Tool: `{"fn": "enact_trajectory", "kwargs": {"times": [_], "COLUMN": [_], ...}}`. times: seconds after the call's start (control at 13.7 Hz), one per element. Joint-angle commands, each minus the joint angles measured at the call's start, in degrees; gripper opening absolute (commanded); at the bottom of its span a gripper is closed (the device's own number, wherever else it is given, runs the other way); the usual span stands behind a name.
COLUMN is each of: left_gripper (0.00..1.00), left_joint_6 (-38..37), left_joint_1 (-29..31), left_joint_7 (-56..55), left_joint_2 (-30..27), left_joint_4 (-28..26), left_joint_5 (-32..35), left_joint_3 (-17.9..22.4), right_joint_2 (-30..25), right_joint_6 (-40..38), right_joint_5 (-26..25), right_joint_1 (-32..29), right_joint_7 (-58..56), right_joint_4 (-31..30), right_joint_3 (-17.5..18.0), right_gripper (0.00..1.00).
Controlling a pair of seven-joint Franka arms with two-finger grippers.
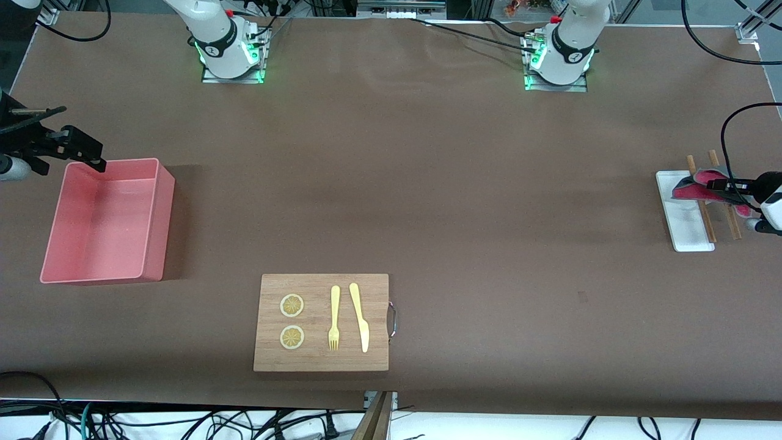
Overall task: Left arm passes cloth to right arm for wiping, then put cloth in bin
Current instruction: 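Lower the left gripper onto the grey-pink cloth on the rack, then close the left gripper on the cloth and pull it off the rods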
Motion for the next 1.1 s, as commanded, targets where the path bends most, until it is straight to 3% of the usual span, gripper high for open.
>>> {"fn": "enact_trajectory", "kwargs": {"times": [0.0, 0.22, 0.29, 0.37, 0.44, 0.66, 1.03], "left_gripper": [0.11, 0.09, 0.19, 0.4, 0.52, 0.72, 0.75], "left_joint_6": [-1.54, -2.15, -2.24, -2.33, -2.5, -7.85, -14.09], "left_joint_1": [0.42, 0.42, 0.33, 0.07, -0.28, -1.42, -3.09], "left_joint_7": [0.43, 0.16, -0.19, -0.8, -2.55, -4.93, -9.58], "left_joint_2": [-0.54, -0.54, -0.54, -0.54, -0.54, -0.54, -0.19], "left_joint_4": [0.07, 0.24, 0.33, 0.59, 1.12, 3.4, 2.88], "left_joint_5": [1.42, 1.42, 1.42, 1.33, 1.33, 1.15, 0.98], "left_joint_3": [-0.5, -0.5, -0.5, -0.59, -0.85, -1.12, -1.29], "right_joint_2": [0.54, 0.54, 0.46, 0.54, 0.54, 0.54, 0.46], "right_joint_6": [-0.28, -0.28, -0.28, -0.28, -0.28, -0.28, -0.28], "right_joint_5": [0.7, 0.7, 0.7, 0.7, 0.7, 0.7, 0.7], "right_joint_1": [-0.1, -0.1, -0.1, -0.1, -0.1, -0.1, -0.1], "right_joint_7": [-0.26, -0.35, -0.26, -0.26, -0.26, -0.26, -0.26], "right_joint_4": [1.24, 1.24, 1.24, 1.24, 1.24, 1.24, 1.24], "right_joint_3": [0.14, 0.14, 0.14, 0.14, 0.14, 0.06, 0.14], "right_gripper": [1.0, 1.0, 1.0, 1.0, 1.0, 1.0, 1.0]}}
